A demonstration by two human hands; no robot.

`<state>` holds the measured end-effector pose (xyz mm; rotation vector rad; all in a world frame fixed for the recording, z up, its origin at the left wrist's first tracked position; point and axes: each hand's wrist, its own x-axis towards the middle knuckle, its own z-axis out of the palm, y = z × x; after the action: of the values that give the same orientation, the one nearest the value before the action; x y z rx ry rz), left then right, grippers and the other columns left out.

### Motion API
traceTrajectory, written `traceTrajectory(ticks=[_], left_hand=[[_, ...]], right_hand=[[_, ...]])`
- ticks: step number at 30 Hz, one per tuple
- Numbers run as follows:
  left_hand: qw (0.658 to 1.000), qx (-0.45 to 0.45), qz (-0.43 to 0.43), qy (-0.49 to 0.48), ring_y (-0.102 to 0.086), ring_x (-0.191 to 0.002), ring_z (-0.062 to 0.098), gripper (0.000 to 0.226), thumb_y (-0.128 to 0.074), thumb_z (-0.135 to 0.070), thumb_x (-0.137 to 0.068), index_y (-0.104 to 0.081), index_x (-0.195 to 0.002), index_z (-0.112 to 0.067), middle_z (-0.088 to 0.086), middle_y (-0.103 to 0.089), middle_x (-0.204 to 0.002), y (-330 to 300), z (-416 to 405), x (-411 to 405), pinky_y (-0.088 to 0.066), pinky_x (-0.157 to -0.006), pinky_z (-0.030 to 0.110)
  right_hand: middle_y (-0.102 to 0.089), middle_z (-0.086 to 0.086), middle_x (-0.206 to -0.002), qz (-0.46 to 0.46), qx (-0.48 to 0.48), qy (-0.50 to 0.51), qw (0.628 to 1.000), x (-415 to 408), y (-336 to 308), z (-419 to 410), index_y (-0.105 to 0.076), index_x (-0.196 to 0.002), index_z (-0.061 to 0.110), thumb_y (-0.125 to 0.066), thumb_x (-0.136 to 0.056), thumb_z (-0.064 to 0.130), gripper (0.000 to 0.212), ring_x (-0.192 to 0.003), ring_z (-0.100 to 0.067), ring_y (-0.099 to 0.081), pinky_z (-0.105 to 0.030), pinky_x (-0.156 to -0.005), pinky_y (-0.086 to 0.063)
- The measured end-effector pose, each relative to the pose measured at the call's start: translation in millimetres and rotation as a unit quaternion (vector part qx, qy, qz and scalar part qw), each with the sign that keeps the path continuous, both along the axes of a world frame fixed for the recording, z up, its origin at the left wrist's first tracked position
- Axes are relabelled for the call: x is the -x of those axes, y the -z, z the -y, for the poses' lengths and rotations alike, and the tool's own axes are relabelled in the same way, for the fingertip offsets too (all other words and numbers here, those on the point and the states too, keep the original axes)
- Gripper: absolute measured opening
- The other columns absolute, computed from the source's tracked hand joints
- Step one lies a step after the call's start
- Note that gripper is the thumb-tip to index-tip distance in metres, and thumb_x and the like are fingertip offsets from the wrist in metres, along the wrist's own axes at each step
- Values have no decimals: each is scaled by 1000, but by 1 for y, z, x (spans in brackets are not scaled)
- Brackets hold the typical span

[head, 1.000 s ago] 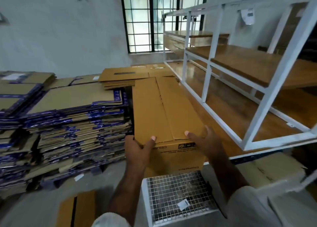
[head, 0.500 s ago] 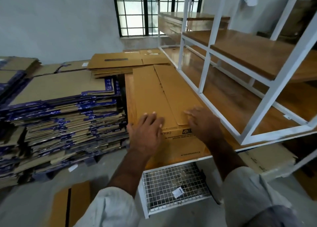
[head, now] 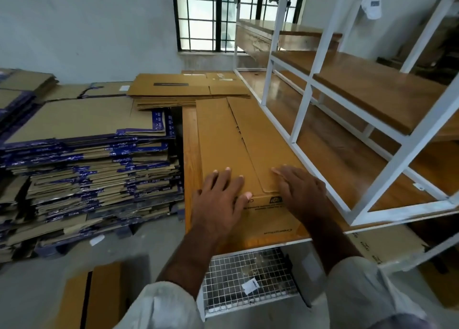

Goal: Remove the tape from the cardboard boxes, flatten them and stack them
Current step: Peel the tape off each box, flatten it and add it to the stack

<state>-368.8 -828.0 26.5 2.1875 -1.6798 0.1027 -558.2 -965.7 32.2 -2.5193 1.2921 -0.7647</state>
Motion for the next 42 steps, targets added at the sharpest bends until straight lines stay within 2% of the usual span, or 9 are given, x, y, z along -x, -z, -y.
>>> traceTrajectory(ticks=[12, 19, 24, 28, 30, 32, 37, 40, 42], left_hand=[[996, -42, -17, -81, -12, -152, 18, 52, -22, -73, -96, -29, -141, -49, -13, -20, -164, -17, 20, 36, -31, -109, 64], [993, -57, 50, -85, -5, -156, 33, 64, -9, -82, -90, 5, -150, -65, 2, -10, -170, -6, 26, 63, -4, -111, 77], [991, -64, 72, -96, 1, -156, 39, 64, 5, -77, -87, 3, -150, -66, 5, -4, -171, -4, 34, 80, 3, -110, 79], [988, -55, 91, -107, -10, -155, 41, 60, 5, -76, -92, -4, -151, -66, 7, -14, -170, 3, 37, 80, -5, -110, 79], [988, -51, 98, -108, -14, -154, 42, 59, 5, -75, -94, -6, -151, -65, 7, -18, -169, 4, 38, 81, -7, -108, 80], [987, -66, 88, -114, -8, -155, 40, 61, 7, -76, -91, -2, -150, -66, 5, -12, -170, 5, 41, 81, -4, -110, 78], [988, 19, 12, -151, -13, -154, 31, 57, -5, -79, -91, -6, -148, -70, -3, -17, -168, 5, 36, 79, -12, -113, 73], [975, 114, -115, -155, -23, -150, 21, 54, -22, -75, -95, -17, -149, -68, -9, -23, -164, 16, 25, 74, -20, -115, 66], [940, 213, -242, -111, -37, -144, 16, 55, -39, -62, -100, -27, -153, -57, -9, -35, -157, 30, 17, 75, -38, -113, 56]], right_hand=[[-47, 9, -155, -13, 0, -48, 999, 24, 14, 30, -49, -146, 43, -19, -99, 55, 57, -144, -16, -38, -55, -105, -47], [-42, 12, -158, -12, 23, -65, 998, 29, 23, 32, -47, -148, 46, -18, -99, 58, 58, -147, -16, -33, -51, -106, -42], [-46, -3, -156, 162, 8, -52, 985, 38, 29, 37, -57, -143, 25, -54, -98, 55, 54, -140, -21, -43, -41, -101, -46], [-60, 1, -138, 356, -234, 11, 905, 63, 35, 27, -56, -137, 26, -62, -88, 65, 63, -120, -15, -58, -27, -88, -45], [-62, 12, -116, 382, -366, -11, 849, 73, 30, 15, -61, -115, 33, -48, -89, 68, 46, -100, -2, -57, -24, -80, -42], [-54, 25, -111, 376, -389, -38, 840, 79, 26, 10, -57, -109, 40, -49, -95, 58, 25, -97, 7, -50, -26, -91, -38], [-61, 21, -137, 325, -313, -148, 880, 81, 5, 20, -49, -144, 46, -59, -92, 69, 58, -125, -2, -57, -47, -106, -49], [-39, 17, -160, 203, -184, -117, 955, 70, -23, 21, -24, -155, 55, -51, -80, 85, 86, -146, -17, -38, -61, -115, -35], [-32, 16, -163, 138, -64, -113, 982, 60, -42, 14, -22, -157, 52, -52, -88, 75, 79, -149, -21, -31, -61, -118, -23]])
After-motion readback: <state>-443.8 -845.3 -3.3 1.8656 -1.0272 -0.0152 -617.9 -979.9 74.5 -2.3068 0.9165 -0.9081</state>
